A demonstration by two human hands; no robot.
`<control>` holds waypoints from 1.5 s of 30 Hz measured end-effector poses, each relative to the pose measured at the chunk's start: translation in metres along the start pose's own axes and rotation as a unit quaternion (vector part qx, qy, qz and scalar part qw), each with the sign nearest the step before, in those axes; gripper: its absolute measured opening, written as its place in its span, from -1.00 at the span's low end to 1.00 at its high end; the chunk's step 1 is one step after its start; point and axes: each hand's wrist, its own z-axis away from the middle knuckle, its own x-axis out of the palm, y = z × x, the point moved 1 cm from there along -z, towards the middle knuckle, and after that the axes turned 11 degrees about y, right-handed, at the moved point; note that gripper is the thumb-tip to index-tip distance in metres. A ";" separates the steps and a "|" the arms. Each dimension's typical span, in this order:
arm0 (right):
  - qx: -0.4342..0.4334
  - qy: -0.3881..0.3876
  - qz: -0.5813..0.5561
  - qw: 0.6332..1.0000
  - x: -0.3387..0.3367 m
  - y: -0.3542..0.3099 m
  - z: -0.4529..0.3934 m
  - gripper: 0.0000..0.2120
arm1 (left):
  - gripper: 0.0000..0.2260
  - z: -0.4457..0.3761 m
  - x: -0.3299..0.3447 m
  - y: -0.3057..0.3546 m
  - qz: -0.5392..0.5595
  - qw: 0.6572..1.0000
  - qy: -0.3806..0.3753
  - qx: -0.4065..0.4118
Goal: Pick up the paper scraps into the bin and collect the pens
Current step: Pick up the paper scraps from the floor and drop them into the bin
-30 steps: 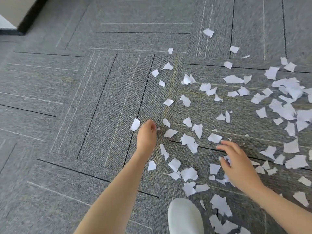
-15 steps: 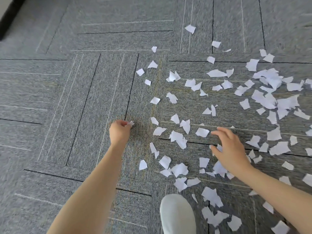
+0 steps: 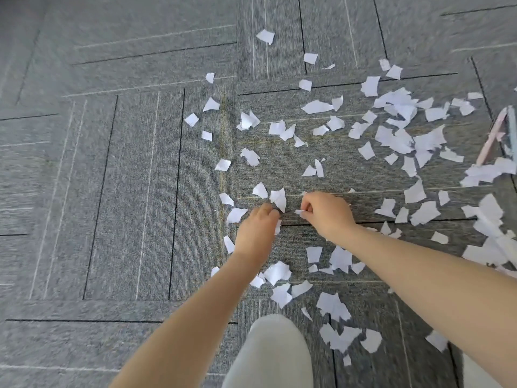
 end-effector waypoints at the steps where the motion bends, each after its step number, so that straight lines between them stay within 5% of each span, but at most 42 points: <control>1: -0.005 -0.015 -0.007 1.000 -0.003 0.000 -0.001 -0.90 | -0.69 -0.005 -0.002 -0.001 0.005 1.000 -0.001 0.005; 6: -0.146 -0.153 0.003 0.977 -0.024 0.015 0.010 -0.92 | -0.91 -0.006 -0.012 -0.004 0.159 0.985 -0.042 -0.056; 11: -0.260 -0.284 0.117 0.916 -0.028 0.040 0.042 -0.82 | -0.92 0.057 -0.007 0.005 0.214 0.965 -0.145 0.034; 18: -0.295 -0.182 0.100 0.933 -0.006 0.061 0.073 -0.91 | -0.85 0.093 0.016 0.000 0.095 0.981 -0.146 0.088; 24: -0.236 -0.153 0.027 0.959 -0.005 0.065 0.079 -0.92 | -0.81 0.094 0.024 0.005 0.116 0.985 -0.105 0.069; 28: -0.143 -0.175 -0.041 0.973 -0.005 0.061 0.083 -0.97 | -0.90 0.085 0.019 0.005 0.147 0.977 -0.153 -0.015; 34: 0.017 -0.152 -0.177 0.972 -0.038 0.074 0.051 -0.82 | -0.64 0.041 -0.010 0.015 0.261 0.956 -0.097 -0.093; 39: 0.052 -0.232 -0.138 0.962 -0.065 0.119 0.045 -0.82 | -0.52 0.008 -0.007 0.059 0.212 0.959 -0.180 0.047; 45: 0.035 -0.107 -0.073 0.991 -0.040 0.125 0.065 -0.92 | -0.49 0.011 0.018 0.069 0.123 0.961 -0.215 0.119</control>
